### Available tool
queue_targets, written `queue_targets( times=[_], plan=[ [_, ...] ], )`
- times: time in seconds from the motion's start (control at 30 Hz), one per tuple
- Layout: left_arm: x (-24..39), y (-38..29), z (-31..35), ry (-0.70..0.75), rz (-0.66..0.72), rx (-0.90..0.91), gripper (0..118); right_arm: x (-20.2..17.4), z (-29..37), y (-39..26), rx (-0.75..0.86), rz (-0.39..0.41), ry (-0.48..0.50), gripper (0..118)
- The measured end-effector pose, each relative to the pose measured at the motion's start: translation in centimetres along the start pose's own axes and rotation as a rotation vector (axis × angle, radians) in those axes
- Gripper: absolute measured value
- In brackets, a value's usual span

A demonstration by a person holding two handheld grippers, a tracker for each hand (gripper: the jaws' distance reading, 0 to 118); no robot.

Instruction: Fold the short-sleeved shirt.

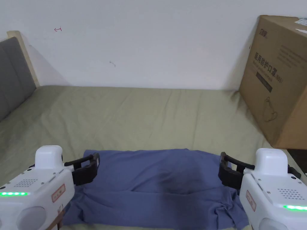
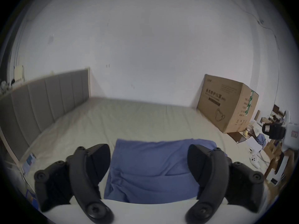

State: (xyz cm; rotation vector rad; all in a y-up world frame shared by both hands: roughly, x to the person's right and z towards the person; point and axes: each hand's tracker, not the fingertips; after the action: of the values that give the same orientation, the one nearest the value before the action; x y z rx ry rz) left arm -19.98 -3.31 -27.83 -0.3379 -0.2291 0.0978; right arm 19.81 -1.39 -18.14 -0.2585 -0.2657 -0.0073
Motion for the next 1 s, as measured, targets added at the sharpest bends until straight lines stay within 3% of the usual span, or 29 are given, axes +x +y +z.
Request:
queue_targets(
  times=[0.03,0.07,0.17,0.43,0.7,0.73,0.77,0.8,0.87,0.9,1.0],
  plan=[
    [0.6,-0.1,0.8,0.005,-0.039,0.034,93,-0.4,0.8,0.0,0.023,0.018,-0.015,100],
    [1.2,-0.3,1.4,0.016,-0.069,0.055,76,-0.7,1.4,0.0,0.041,0.034,-0.026,80],
    [2.5,-0.8,2.2,0.011,-0.109,0.060,0,-1.6,2.3,-0.5,0.070,0.070,-0.043,0],
    [2.3,-1.4,1.4,0.011,-0.080,-0.015,0,-2.0,2.4,-0.6,0.079,0.079,-0.022,0],
    [-3.9,-4.6,-3.1,0.086,0.052,-0.273,0,-1.5,0.5,-1.4,0.028,0.066,-0.025,0],
    [-4.7,-5.0,-3.9,0.094,0.063,-0.335,0,-1.6,0.2,-1.6,0.022,0.065,-0.026,0],
    [-5.5,-5.4,-4.5,0.098,0.077,-0.376,10,-1.6,-0.1,-1.7,0.015,0.065,-0.027,0],
    [-6.4,-6.1,-5.4,0.108,0.098,-0.422,26,-1.5,-0.4,-1.9,0.005,0.065,-0.030,0],
    [-7.7,-7.4,-6.8,0.139,0.124,-0.483,82,-1.7,-1.2,-2.3,-0.014,0.064,-0.030,0],
    [-8.1,-8.1,-7.6,0.167,0.120,-0.533,97,-1.8,-1.6,-2.5,-0.026,0.064,-0.032,0],
    [-9.1,-10.3,-9.8,0.219,0.063,-0.632,102,-2.0,-2.5,-3.2,-0.053,0.058,-0.031,0]
  ],
)
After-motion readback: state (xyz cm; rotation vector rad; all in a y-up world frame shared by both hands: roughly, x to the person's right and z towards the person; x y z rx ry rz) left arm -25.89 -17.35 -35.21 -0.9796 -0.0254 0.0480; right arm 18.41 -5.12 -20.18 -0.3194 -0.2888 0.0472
